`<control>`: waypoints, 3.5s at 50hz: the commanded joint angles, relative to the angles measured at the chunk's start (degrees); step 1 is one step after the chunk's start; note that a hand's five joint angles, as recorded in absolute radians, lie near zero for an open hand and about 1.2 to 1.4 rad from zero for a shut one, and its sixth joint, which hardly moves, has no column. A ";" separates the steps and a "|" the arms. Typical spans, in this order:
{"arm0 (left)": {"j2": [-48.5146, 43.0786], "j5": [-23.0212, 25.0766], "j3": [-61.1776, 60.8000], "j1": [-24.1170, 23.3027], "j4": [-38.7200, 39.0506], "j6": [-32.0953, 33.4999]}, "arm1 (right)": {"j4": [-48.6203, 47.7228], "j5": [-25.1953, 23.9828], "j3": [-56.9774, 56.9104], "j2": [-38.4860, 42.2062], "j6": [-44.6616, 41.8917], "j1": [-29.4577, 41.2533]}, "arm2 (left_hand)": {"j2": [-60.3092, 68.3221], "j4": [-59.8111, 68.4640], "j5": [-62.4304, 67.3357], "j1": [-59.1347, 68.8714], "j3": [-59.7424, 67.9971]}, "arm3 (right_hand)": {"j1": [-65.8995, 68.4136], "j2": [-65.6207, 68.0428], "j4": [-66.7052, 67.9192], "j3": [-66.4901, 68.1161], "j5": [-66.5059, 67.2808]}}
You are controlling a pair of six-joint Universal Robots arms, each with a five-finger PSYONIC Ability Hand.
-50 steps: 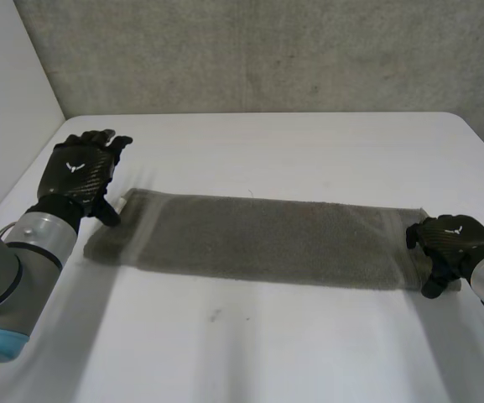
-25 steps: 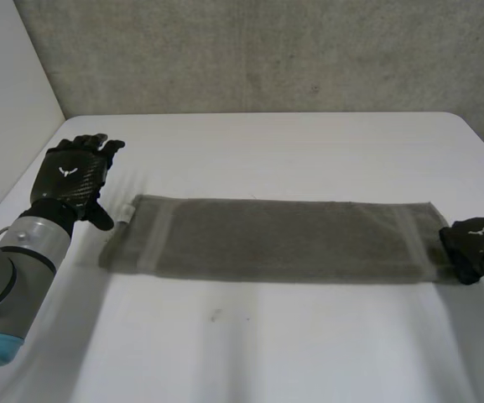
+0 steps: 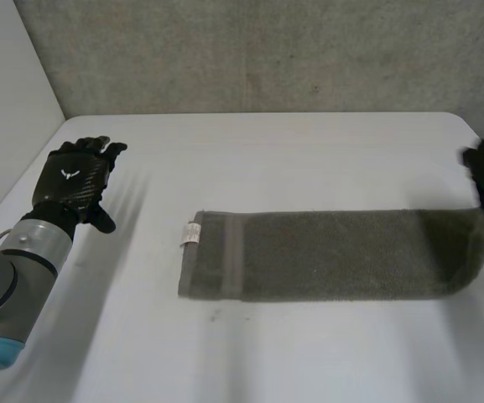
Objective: Fold the laundry
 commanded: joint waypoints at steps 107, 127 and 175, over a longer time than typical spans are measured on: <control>1.20 0.00 -1.35 0.04 2.29 0.13 | 6.39 1.24 -19.88 14.21 43.36 27.33 | 1.32 1.14 -0.79 0.56 1.24 | 23.97 12.54 11.62 12.36 13.38; 1.02 0.00 -1.35 -0.13 2.37 0.13 | 0.68 -0.26 -27.87 28.63 42.22 47.28 | 1.32 1.14 -0.79 0.56 1.24 | 23.97 12.54 11.62 12.36 13.38; -8.46 0.26 11.38 -19.46 -3.15 -4.00 | 1.64 -5.79 13.43 3.58 28.15 17.22 | 2.83 2.65 0.72 2.07 2.75 | -38.71 -50.15 -51.06 -50.32 -49.30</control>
